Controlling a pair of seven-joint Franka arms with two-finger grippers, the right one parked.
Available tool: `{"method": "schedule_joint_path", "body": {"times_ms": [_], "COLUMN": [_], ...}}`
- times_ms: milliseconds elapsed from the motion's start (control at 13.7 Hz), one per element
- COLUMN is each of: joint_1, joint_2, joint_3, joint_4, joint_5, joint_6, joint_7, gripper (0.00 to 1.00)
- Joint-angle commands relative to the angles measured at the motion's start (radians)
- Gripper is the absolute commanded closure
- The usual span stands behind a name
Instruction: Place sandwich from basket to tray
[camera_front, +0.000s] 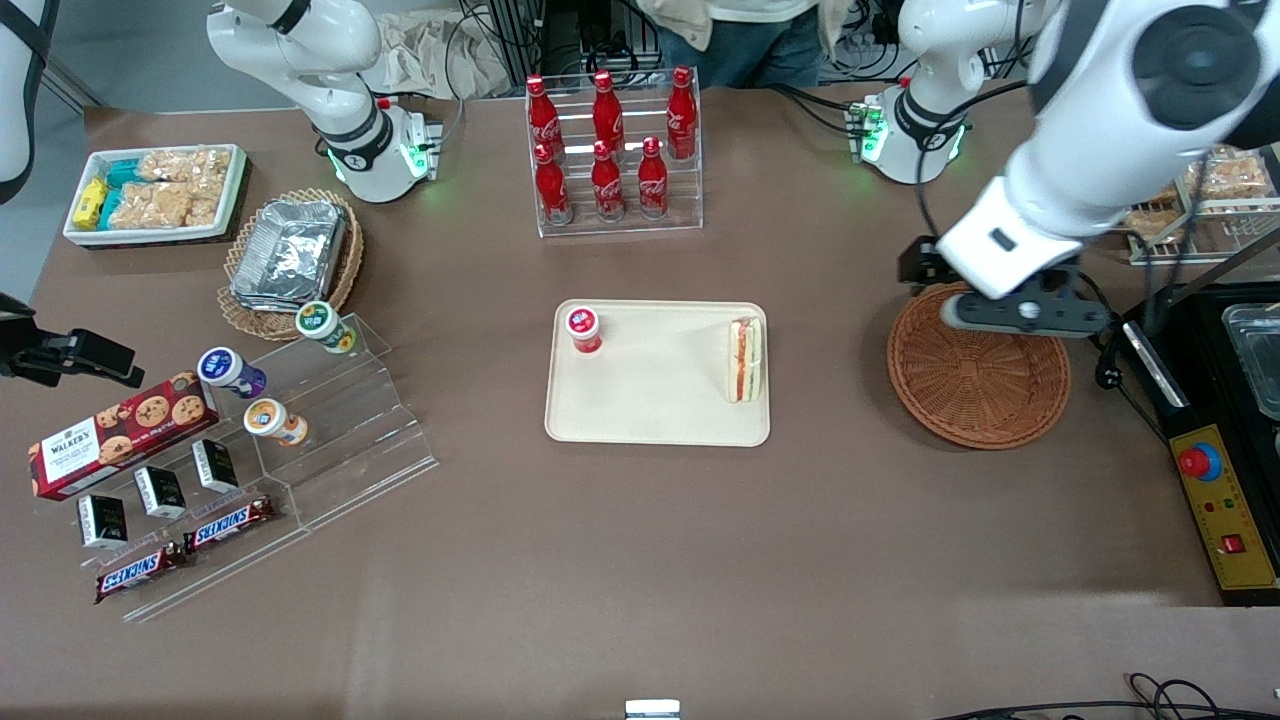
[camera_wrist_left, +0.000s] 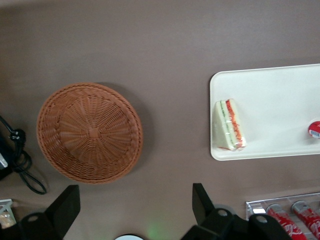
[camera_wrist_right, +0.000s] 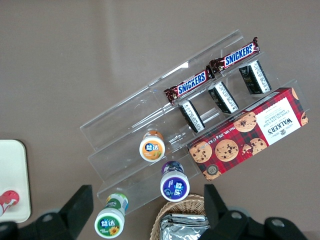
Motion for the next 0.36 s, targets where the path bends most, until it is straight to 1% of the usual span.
{"method": "schedule_joint_path", "body": {"times_ms": [0, 73, 292], "joint_1": [-0.207, -0.239, -0.24], "joint_2": [-0.099, -0.102, -0.105], "joint_3": [0.294, 0.336, 0.34], "joint_4": [-0.072, -0.072, -0.067], "joint_5": [-0.036, -0.036, -0.019], "joint_6": [0.025, 0.024, 0.018], "joint_7": [0.092, 0.092, 0.09], "gripper": [0.0, 0.0, 0.0]}}
